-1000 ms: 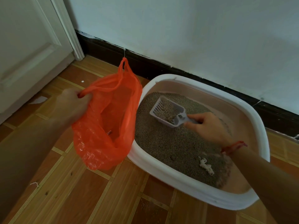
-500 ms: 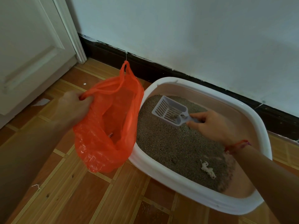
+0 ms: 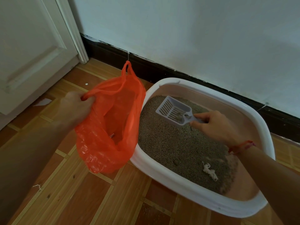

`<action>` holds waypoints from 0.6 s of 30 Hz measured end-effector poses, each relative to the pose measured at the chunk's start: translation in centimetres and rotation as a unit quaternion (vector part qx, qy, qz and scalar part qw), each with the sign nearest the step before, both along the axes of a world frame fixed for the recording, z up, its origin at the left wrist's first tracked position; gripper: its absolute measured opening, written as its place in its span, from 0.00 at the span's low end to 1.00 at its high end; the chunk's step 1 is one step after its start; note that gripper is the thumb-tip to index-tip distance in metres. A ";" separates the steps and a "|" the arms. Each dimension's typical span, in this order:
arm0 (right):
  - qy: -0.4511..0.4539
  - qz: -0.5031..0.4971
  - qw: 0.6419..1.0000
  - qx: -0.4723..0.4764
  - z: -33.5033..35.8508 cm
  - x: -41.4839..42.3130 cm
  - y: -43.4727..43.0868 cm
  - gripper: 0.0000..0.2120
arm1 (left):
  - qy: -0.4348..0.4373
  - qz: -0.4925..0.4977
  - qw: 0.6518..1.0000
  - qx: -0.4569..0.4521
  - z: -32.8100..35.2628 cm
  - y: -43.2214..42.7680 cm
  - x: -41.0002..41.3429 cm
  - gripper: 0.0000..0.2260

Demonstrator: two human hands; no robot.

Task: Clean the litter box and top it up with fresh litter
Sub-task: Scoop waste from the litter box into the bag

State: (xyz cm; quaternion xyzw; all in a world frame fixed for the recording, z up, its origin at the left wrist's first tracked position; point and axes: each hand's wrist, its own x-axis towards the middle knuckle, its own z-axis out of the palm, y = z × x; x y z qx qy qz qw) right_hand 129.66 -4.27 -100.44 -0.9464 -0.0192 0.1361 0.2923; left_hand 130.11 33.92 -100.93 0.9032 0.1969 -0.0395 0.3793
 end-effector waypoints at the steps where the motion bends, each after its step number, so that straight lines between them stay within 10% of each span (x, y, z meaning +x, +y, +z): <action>1: 0.002 0.001 1.000 0.003 0.1 0.0 0.1 0.08 | 0.000 -0.001 1.000 0.004 0.0 0.1 0.0 0.13; 18: -0.013 0.096 0.991 0.092 4.8 0.4 3.9 0.08 | -0.022 0.002 1.000 0.011 -0.3 0.3 0.2 0.13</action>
